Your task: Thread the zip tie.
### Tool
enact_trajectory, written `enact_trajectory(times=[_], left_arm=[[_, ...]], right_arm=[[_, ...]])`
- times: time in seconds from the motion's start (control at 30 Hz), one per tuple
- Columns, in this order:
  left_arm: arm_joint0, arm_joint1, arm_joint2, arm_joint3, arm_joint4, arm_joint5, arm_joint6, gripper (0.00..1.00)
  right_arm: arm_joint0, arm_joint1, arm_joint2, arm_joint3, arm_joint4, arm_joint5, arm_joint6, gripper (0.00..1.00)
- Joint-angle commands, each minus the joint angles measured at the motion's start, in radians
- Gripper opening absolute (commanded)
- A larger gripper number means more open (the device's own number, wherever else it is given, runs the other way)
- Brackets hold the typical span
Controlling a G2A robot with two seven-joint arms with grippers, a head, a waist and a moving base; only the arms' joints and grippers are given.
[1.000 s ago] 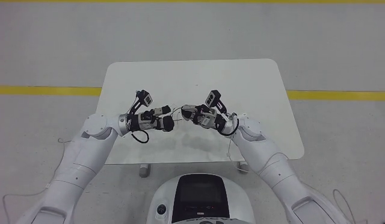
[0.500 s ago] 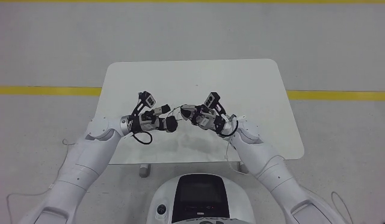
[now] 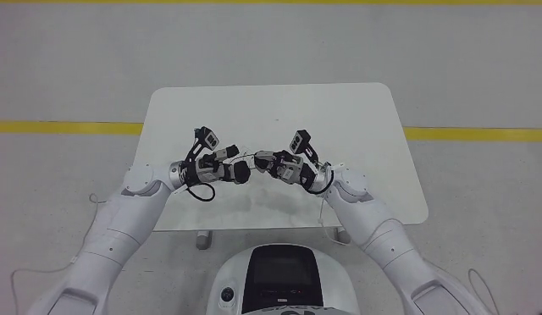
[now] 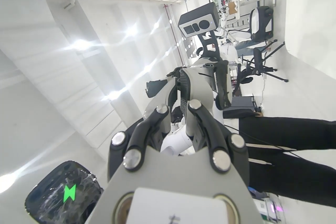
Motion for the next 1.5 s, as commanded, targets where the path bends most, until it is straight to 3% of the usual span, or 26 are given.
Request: enact_trajectory(times=[0.0, 0.17, 0.33, 0.6, 1.47], left_arm=[[0.001, 0.001, -0.001, 0.0, 0.002, -0.001, 0.001, 0.97], [0.003, 0.002, 0.0, 0.001, 0.007, -0.001, 0.004, 0.91], [0.0, 0.002, 0.005, 0.009, 0.015, -0.001, 0.01, 0.67], [-0.006, 0.003, 0.011, 0.017, 0.034, -0.002, 0.023, 0.52], [-0.04, -0.002, 0.04, 0.051, 0.053, -0.007, 0.042, 0.38]], right_arm=[[-0.001, 0.006, 0.005, -0.007, -0.033, 0.007, 0.004, 0.0], [-0.006, 0.017, 0.007, -0.024, -0.106, 0.028, 0.002, 0.0], [-0.008, 0.023, 0.008, -0.032, -0.148, 0.037, -0.012, 0.0], [-0.004, 0.032, 0.01, -0.032, -0.194, 0.053, -0.02, 0.0], [0.014, 0.037, -0.008, -0.012, -0.179, 0.061, -0.001, 0.0]])
